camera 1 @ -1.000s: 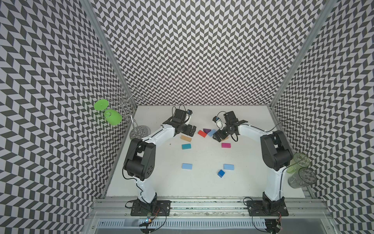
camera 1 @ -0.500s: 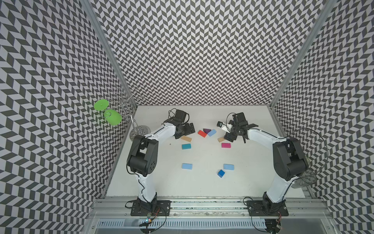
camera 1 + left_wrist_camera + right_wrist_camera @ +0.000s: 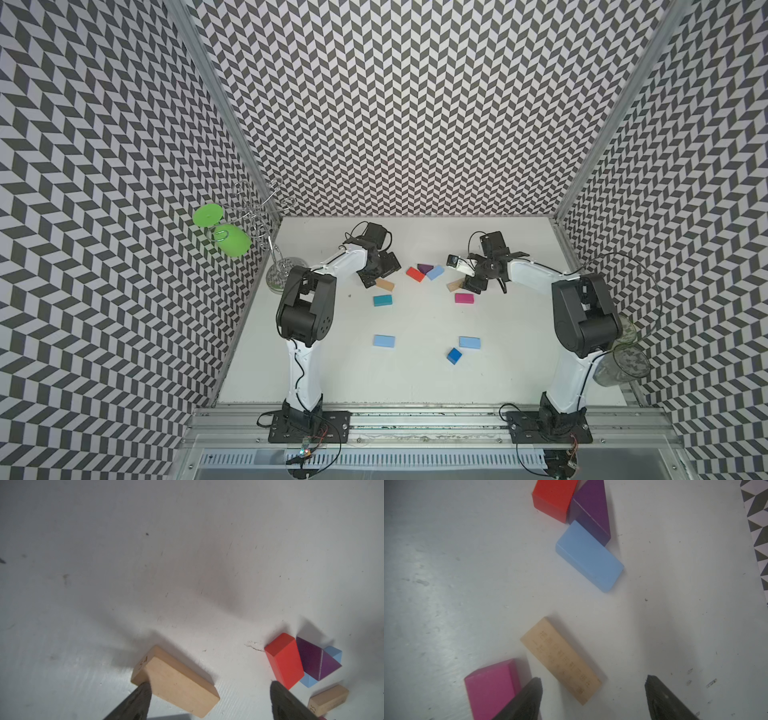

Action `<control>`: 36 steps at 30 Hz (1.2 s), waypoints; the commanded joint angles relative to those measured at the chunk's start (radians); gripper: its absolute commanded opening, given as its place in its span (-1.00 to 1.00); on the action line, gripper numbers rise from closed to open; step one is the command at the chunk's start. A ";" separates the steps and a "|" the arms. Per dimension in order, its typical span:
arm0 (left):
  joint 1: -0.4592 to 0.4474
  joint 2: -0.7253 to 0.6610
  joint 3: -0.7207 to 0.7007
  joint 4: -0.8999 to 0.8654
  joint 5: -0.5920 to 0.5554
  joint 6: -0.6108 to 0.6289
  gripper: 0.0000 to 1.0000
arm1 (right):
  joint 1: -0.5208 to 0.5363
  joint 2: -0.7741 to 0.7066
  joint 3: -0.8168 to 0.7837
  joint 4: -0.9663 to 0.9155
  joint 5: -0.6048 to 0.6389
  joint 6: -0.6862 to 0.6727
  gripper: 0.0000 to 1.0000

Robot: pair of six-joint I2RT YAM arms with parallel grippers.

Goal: Assemble a heart with building blocks
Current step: Move the building block to the center of the board, then pick up the building block from the center of the board.

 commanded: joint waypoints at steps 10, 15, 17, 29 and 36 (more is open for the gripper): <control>-0.049 0.028 0.000 -0.128 -0.059 -0.009 0.79 | -0.014 0.086 -0.003 -0.023 -0.165 -0.036 0.49; -0.051 0.046 0.019 -0.141 -0.078 -0.010 0.79 | -0.011 0.114 0.021 -0.024 -0.167 -0.033 0.48; -0.054 0.056 0.031 -0.145 -0.082 -0.006 0.76 | -0.011 0.124 0.028 -0.031 -0.174 -0.034 0.40; -0.066 0.078 -0.020 -0.134 -0.144 0.084 0.02 | -0.005 0.141 0.021 -0.056 -0.188 -0.023 0.14; -0.066 0.053 -0.067 -0.090 -0.150 0.207 -0.09 | 0.012 0.100 -0.014 -0.033 -0.116 0.020 -0.63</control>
